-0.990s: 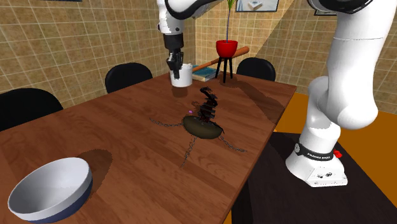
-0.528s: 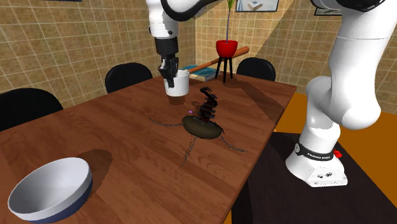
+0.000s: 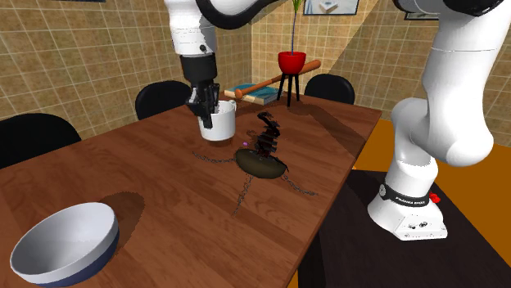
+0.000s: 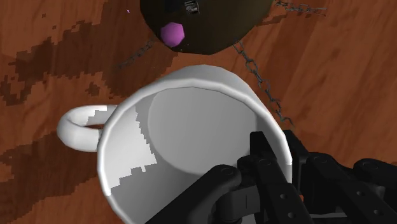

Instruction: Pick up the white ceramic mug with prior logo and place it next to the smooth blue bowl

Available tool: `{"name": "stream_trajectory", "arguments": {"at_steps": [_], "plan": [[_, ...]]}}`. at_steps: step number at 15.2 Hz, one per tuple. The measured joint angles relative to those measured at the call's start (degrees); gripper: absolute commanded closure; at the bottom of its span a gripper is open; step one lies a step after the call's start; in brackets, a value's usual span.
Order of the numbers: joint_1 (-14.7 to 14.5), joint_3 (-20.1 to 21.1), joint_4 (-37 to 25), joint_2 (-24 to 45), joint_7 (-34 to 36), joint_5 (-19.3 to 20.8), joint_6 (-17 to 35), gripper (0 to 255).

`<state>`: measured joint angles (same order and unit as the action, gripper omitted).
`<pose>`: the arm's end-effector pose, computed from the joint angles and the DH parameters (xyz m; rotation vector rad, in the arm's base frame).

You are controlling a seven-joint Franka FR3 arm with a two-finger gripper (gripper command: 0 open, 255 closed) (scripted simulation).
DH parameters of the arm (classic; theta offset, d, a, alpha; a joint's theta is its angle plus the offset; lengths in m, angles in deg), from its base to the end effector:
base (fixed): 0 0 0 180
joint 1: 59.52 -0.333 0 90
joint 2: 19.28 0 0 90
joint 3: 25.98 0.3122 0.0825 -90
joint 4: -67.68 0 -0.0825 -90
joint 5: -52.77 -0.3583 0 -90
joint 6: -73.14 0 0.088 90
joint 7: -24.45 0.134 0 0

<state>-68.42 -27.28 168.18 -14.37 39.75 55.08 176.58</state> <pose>0.5552 0.0700 0.4845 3.0884 -0.1922 -0.0395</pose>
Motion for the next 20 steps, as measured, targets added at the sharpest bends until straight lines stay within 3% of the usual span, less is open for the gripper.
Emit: {"name": "stream_trajectory", "arguments": {"at_steps": [12,20], "plan": [[-8.56,6.35,-11.5,8.2,14.77,0.68,-3.88,255],[-15.16,9.25,-27.25,18.89,23.67,2.28,-9.36,255]]}}
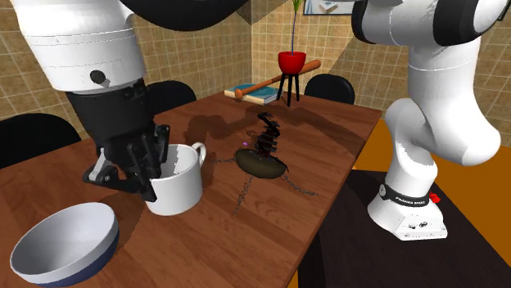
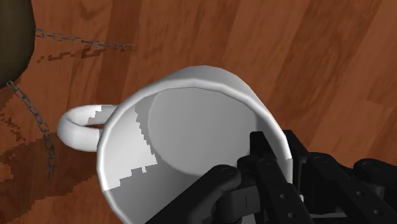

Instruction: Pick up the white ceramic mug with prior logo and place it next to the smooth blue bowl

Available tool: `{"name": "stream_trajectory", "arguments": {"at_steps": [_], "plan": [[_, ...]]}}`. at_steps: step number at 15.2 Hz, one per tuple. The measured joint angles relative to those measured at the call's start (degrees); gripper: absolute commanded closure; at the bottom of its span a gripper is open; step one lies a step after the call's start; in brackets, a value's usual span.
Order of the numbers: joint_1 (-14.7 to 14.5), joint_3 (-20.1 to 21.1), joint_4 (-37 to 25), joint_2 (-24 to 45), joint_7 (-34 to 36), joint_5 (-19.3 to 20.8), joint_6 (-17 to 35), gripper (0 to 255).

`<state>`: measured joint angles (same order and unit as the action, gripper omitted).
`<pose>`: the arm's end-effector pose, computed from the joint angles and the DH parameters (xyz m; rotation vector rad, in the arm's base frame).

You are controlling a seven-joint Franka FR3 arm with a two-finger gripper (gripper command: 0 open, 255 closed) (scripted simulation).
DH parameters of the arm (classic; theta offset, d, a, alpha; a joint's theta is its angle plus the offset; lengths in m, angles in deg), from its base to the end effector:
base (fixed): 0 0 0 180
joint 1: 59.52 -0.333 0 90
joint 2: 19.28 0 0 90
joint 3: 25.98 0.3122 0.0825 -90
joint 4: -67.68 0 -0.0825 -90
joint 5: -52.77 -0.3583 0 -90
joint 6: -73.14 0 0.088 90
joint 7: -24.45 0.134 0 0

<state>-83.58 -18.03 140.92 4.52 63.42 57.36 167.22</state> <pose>0.5629 0.3208 0.4869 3.0883 -0.1920 -0.0392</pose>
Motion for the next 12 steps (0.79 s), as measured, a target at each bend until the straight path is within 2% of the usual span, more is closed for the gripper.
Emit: {"name": "stream_trajectory", "arguments": {"at_steps": [3,5,12], "plan": [[-2.95,0.69,-7.93,5.43,3.08,0.86,-2.66,255],[-3.67,0.83,-9.38,6.77,3.84,1.04,-2.79,255],[-3.57,0.85,-3.65,6.52,4.38,1.06,2.65,255]]}}
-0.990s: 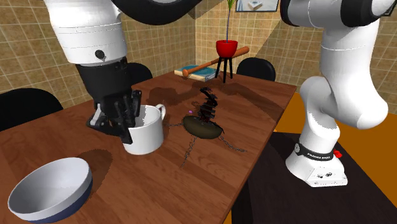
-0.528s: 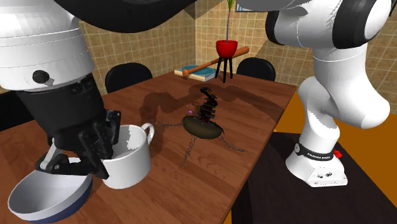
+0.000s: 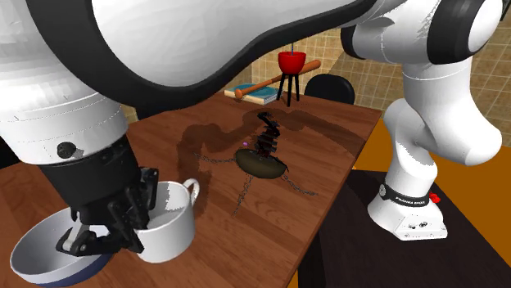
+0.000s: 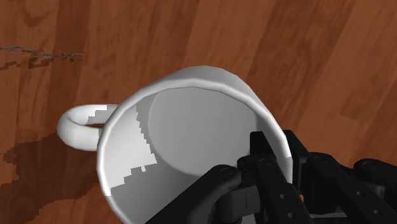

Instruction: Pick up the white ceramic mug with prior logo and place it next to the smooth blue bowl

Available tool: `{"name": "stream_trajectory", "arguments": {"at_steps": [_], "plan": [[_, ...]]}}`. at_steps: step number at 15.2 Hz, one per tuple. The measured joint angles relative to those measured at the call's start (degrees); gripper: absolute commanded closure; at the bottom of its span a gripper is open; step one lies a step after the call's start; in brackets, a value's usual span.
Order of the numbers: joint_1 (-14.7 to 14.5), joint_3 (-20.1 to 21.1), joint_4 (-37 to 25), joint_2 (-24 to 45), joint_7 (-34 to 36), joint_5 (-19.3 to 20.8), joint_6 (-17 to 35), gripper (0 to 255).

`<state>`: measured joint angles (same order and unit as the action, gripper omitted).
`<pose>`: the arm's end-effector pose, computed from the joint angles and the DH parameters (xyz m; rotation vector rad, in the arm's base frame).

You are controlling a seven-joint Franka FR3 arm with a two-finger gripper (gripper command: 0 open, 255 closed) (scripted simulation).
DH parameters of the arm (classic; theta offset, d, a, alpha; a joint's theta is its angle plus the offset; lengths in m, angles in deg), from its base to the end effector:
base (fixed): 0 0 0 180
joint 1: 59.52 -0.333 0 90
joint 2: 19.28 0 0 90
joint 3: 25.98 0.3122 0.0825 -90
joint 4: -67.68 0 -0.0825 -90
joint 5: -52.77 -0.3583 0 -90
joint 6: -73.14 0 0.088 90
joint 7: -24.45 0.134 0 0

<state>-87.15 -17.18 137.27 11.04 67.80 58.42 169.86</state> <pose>0.5640 0.3731 0.4446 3.0879 -0.1941 -0.0398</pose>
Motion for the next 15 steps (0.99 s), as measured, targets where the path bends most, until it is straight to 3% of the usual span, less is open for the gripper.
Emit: {"name": "stream_trajectory", "arguments": {"at_steps": [15], "plan": [[0.41,-0.19,10.21,0.89,0.53,0.3,11.06,255]]}}
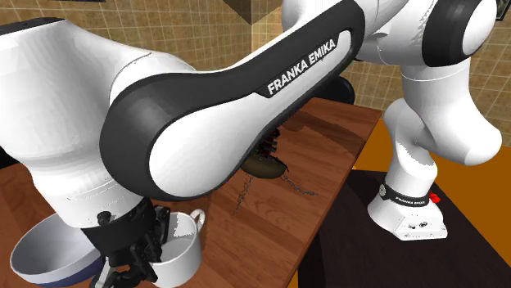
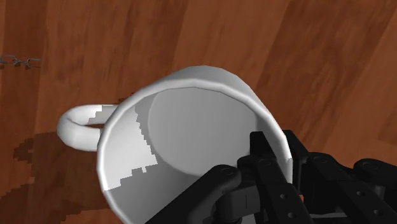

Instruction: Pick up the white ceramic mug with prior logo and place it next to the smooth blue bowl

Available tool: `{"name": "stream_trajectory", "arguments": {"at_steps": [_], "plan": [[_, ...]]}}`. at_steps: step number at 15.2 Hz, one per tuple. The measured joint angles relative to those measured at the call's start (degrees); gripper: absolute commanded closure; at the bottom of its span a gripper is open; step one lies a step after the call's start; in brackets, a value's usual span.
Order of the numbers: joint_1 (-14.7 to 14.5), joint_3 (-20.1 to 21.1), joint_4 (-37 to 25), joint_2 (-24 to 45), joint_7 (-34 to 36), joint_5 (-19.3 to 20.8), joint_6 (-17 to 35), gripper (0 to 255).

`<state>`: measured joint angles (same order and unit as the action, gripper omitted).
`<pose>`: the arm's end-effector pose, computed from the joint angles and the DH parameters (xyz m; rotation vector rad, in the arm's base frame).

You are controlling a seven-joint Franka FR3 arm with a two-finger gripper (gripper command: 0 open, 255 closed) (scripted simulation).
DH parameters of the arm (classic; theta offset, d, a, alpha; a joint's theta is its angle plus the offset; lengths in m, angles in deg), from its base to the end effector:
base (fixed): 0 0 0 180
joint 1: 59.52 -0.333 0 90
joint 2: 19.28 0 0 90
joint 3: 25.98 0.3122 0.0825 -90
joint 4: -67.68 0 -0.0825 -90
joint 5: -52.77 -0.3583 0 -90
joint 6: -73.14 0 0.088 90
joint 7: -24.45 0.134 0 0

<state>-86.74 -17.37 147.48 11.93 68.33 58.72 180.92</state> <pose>0.5646 0.3733 0.3700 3.0878 -0.1945 -0.0398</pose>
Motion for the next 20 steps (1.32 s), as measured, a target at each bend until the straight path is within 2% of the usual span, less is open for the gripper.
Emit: {"name": "stream_trajectory", "arguments": {"at_steps": [5,12,13,20], "plan": [[0.01,-0.11,2.3,1.08,0.22,0.22,3.37,255],[0.04,-0.15,2.63,1.39,0.2,0.27,4.02,255],[0.04,-0.15,2.63,1.39,0.2,0.27,4.03,0],[0.01,-0.13,1.86,1.34,0.16,0.24,3.23,0]]}}
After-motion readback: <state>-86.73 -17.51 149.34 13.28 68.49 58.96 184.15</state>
